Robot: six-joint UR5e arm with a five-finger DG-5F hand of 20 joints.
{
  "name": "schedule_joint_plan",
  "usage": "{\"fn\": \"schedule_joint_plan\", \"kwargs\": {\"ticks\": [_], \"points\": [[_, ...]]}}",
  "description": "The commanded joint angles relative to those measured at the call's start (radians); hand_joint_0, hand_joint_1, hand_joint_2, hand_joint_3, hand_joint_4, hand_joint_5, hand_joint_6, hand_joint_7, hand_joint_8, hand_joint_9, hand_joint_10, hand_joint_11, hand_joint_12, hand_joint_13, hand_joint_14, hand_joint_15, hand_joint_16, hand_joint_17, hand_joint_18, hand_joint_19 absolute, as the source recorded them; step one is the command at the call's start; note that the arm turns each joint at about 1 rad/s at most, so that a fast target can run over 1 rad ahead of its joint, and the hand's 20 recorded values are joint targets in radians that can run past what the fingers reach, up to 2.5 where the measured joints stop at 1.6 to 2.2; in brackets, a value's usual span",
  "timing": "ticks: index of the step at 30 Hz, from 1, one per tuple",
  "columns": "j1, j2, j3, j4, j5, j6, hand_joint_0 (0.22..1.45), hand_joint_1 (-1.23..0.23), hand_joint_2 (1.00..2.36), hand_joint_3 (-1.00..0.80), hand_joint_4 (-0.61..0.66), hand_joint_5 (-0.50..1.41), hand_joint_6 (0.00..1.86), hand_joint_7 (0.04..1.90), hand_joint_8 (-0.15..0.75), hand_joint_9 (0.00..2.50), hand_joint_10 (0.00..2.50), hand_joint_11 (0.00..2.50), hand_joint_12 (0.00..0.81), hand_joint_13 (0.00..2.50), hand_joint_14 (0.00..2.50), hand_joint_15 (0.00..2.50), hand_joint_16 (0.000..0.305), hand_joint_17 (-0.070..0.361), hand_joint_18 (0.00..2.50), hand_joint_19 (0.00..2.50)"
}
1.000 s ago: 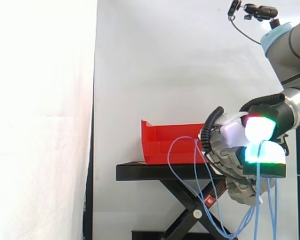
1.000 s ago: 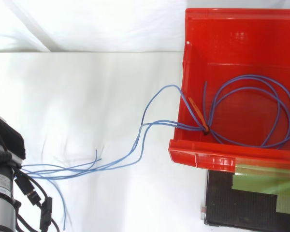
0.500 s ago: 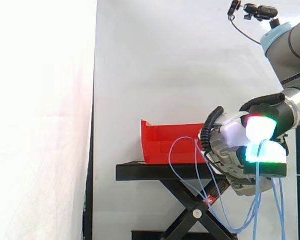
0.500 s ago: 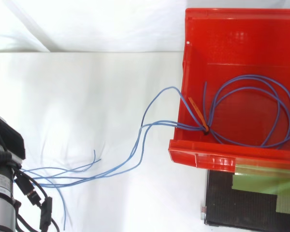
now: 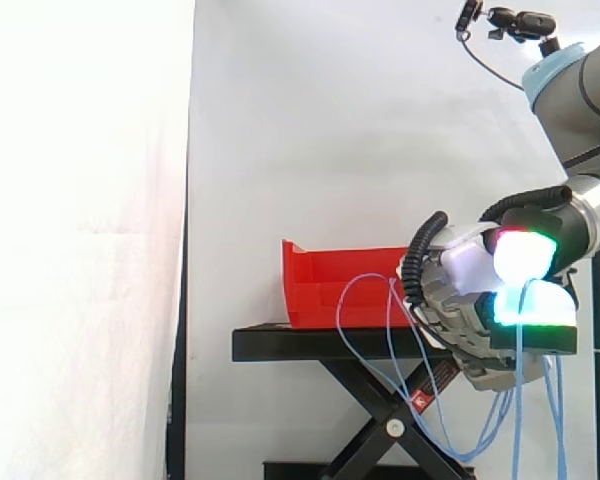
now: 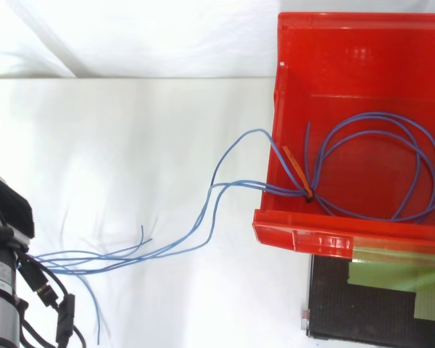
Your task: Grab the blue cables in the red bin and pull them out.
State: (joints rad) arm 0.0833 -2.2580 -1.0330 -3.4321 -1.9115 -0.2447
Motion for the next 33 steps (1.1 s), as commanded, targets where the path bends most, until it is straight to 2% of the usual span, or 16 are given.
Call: {"fn": "schedule_joint_plan", "kwargs": {"ticks": [1,17,25,29,33], "points": [[0.001,0.000,0.001,0.001,-0.001,0.000,0.81,-0.80,1.00,-1.00,0.18,0.92,0.47,0.63,0.235,1.28,0.00,1.55,0.300,1.37,0.32,1.66,0.044,0.099,1.11,1.27],[0.006,0.000,-0.001,0.002,0.002,-0.002,0.71,-0.66,1.00,-1.00,0.22,0.93,0.42,0.64,0.263,1.29,0.00,1.53,0.333,1.37,0.38,1.60,0.053,0.119,1.13,1.26],[0.007,0.000,-0.001,0.002,0.002,-0.002,0.67,-0.64,1.00,-1.00,0.24,0.93,0.41,0.65,0.280,1.30,0.00,1.53,0.351,1.38,0.39,1.58,0.057,0.127,1.15,1.24],[0.007,0.000,0.001,0.002,0.002,-0.002,0.59,-0.66,1.00,-1.00,0.27,0.93,0.41,0.64,0.320,1.32,0.00,1.48,0.402,1.39,0.47,1.50,0.066,0.148,1.20,1.21],[0.007,0.000,0.001,0.002,0.002,-0.002,0.56,-0.70,1.00,-1.00,0.28,0.93,0.39,0.64,0.332,1.32,0.00,1.47,0.419,1.40,0.48,1.49,0.068,0.154,1.22,1.19]]}}
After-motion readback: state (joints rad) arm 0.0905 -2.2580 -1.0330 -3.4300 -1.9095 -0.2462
